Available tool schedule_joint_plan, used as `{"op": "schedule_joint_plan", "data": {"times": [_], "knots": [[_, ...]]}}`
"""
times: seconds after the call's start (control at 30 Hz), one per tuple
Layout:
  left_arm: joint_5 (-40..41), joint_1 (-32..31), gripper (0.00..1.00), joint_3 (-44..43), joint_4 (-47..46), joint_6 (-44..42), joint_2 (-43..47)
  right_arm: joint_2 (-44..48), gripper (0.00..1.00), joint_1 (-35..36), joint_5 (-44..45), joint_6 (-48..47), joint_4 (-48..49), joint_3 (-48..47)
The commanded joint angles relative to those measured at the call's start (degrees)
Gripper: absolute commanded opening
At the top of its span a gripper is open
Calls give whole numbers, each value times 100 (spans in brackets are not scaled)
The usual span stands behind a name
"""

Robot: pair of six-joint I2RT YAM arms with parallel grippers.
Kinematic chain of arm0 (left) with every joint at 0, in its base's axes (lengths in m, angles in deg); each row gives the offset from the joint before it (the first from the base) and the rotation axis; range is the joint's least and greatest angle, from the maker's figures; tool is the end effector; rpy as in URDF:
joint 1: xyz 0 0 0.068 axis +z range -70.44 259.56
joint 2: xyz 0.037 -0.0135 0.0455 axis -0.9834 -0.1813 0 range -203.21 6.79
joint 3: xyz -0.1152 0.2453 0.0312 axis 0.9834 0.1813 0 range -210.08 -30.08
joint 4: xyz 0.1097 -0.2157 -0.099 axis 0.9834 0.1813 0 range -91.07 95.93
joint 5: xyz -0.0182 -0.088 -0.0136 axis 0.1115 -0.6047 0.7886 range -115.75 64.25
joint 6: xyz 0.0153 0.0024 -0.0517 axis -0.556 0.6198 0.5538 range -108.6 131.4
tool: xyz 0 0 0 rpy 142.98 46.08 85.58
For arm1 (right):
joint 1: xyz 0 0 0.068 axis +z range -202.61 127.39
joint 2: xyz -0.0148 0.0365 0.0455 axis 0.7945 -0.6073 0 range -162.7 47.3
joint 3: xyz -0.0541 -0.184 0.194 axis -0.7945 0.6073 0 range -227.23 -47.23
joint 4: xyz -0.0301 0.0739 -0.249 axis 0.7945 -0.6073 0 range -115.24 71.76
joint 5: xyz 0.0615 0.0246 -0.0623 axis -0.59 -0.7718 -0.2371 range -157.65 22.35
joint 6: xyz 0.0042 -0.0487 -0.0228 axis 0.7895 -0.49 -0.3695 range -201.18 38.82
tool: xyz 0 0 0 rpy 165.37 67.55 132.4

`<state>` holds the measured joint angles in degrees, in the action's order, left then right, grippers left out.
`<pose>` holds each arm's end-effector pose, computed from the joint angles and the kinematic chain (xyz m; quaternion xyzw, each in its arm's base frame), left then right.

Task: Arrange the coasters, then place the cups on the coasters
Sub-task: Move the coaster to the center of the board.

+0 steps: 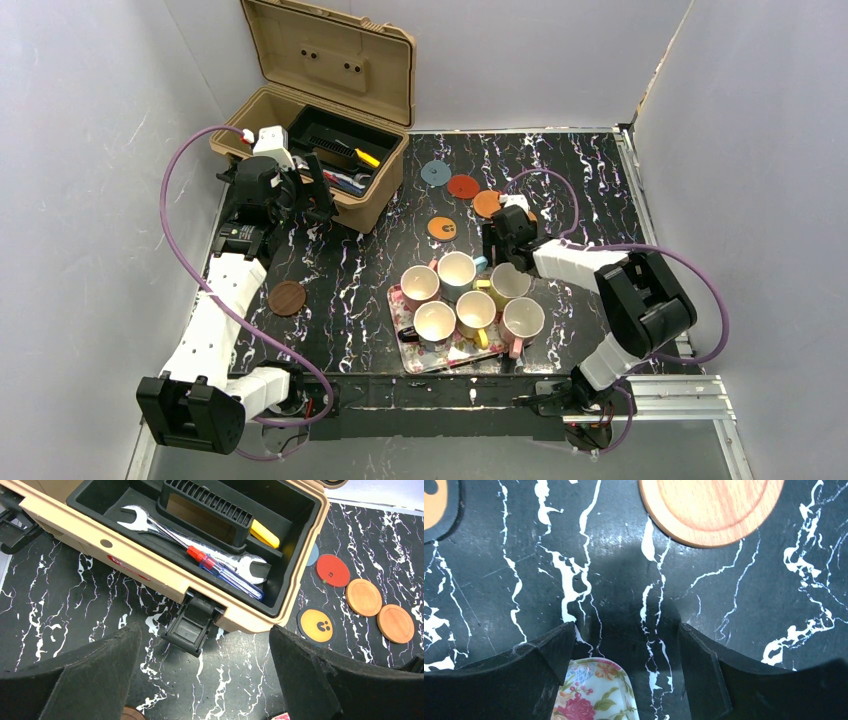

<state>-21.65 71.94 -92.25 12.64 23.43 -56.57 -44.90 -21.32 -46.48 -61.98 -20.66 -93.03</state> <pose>0.2518 -0.0311 0.3761 -0.0523 0.7909 -0.0760 0.6050 0.2742 0.1517 0.1605 -0.0327 0.9219 -0.0081 0.3860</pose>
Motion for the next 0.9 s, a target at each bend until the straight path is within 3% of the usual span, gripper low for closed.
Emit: {"op": "schedule_joint_plan", "data": {"times": [0.0, 0.37, 0.87], "knots": [[55, 23, 98, 22, -15, -33, 16, 216, 82, -79, 135, 129, -769, 157], [46, 23, 98, 43, -32, -13, 18, 486, 82, -292, 525, 419, -1312, 182], [12, 22, 98, 62, -46, 21, -28, 1001, 82, -1061, 288, 496, -1529, 498]]}}
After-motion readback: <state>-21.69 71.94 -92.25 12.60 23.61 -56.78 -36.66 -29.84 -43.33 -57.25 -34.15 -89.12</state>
